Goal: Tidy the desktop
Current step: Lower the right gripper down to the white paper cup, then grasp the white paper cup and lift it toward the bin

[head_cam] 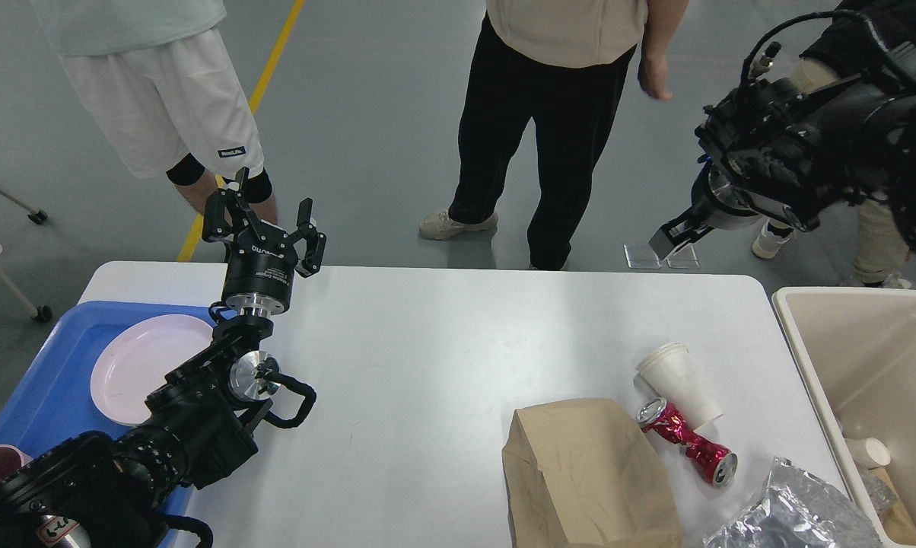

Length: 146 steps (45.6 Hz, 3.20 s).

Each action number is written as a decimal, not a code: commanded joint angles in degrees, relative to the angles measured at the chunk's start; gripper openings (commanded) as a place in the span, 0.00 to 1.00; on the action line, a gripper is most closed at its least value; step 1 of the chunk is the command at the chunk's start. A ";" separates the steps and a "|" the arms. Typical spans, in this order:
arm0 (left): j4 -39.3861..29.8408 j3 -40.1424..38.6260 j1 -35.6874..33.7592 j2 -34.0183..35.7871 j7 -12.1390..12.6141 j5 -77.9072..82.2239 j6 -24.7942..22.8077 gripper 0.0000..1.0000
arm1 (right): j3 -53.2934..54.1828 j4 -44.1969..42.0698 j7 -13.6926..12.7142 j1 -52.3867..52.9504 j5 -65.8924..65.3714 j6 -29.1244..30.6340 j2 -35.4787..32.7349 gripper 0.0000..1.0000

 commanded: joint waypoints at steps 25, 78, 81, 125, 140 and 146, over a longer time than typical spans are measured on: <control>0.00 0.00 0.00 0.00 0.00 0.00 0.00 0.97 | 7.17 4.36 -0.55 -6.36 -0.60 -0.62 8.29 1.00; 0.00 0.00 0.00 0.00 0.00 0.00 0.00 0.97 | 2.42 -17.09 -0.55 -31.85 0.55 -4.31 2.93 1.00; 0.00 0.00 0.00 0.00 0.00 0.00 0.00 0.97 | 2.42 -18.23 -0.55 -33.17 0.55 -4.40 2.93 1.00; 0.00 0.00 0.00 0.00 0.00 0.00 0.00 0.97 | 3.39 -25.79 -0.98 -39.94 4.32 -4.57 1.00 0.52; 0.00 0.00 0.00 0.00 0.00 0.00 0.00 0.97 | 3.39 -25.53 -1.69 -39.24 8.28 -2.82 0.91 0.00; 0.00 0.00 0.00 0.00 0.00 0.00 0.00 0.97 | 3.48 -24.83 -1.69 -36.87 8.37 0.16 0.82 0.00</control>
